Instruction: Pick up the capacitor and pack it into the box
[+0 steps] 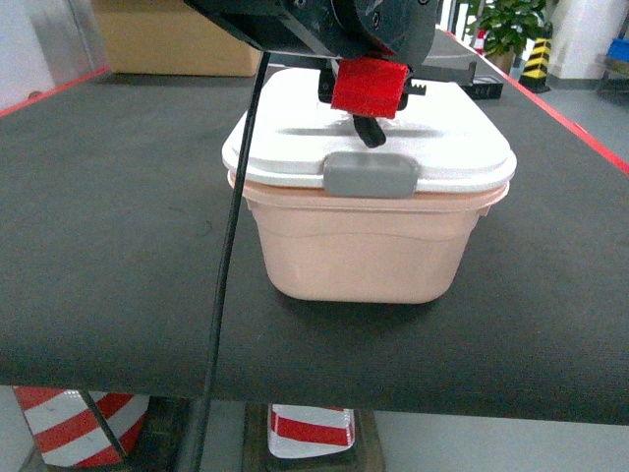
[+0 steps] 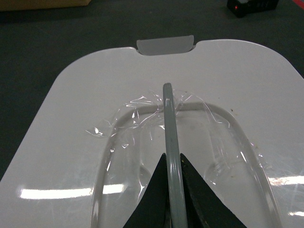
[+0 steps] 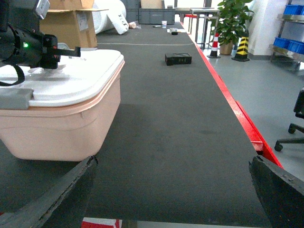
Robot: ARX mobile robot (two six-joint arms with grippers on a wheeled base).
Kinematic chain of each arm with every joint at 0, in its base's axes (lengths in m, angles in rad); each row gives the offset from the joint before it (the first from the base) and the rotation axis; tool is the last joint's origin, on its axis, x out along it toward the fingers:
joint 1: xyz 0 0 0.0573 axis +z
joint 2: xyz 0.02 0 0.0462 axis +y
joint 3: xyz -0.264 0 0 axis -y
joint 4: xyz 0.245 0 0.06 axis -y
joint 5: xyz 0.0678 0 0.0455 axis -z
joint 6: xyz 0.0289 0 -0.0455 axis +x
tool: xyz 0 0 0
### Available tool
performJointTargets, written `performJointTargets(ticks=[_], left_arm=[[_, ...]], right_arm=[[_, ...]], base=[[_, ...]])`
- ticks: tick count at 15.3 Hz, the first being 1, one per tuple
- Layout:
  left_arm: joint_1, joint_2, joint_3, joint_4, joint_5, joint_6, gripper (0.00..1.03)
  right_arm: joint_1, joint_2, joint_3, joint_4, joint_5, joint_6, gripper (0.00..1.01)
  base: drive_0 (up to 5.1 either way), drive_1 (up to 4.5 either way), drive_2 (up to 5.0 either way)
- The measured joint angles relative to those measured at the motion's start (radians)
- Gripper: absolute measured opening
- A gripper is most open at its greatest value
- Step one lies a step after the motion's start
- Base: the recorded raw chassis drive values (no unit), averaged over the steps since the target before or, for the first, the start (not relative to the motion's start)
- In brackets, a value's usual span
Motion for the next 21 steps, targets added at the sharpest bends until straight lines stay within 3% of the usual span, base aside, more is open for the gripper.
performJointTargets(ticks=[9,12,17,21], left_arm=[[0.009,0.006,-0.026,0.033,0.04,-0.018,0.05],[0.009,0.009,-0.029,0.105,0.058,-0.012,0.39],[0.021,-0.072,-0.128,0.206,0.056,0.042,0.99],[0.095,-0.267,-0.317,0.351,0.112,0.103,0.98]], right_arm=[[0.0,0.0,0.0,0.0,0.0,0.0,0.98],[0.0,0.0,0.0,0.0,0.0,0.0,0.98],[0.0,0.0,0.0,0.0,0.0,0.0,0.98],[0.0,0.0,0.0,0.0,0.0,0.0,0.98]], base=[[0.0,0.0,0.0],[0.0,0.0,0.0],[0.0,0.0,0.0],[0.0,0.0,0.0]])
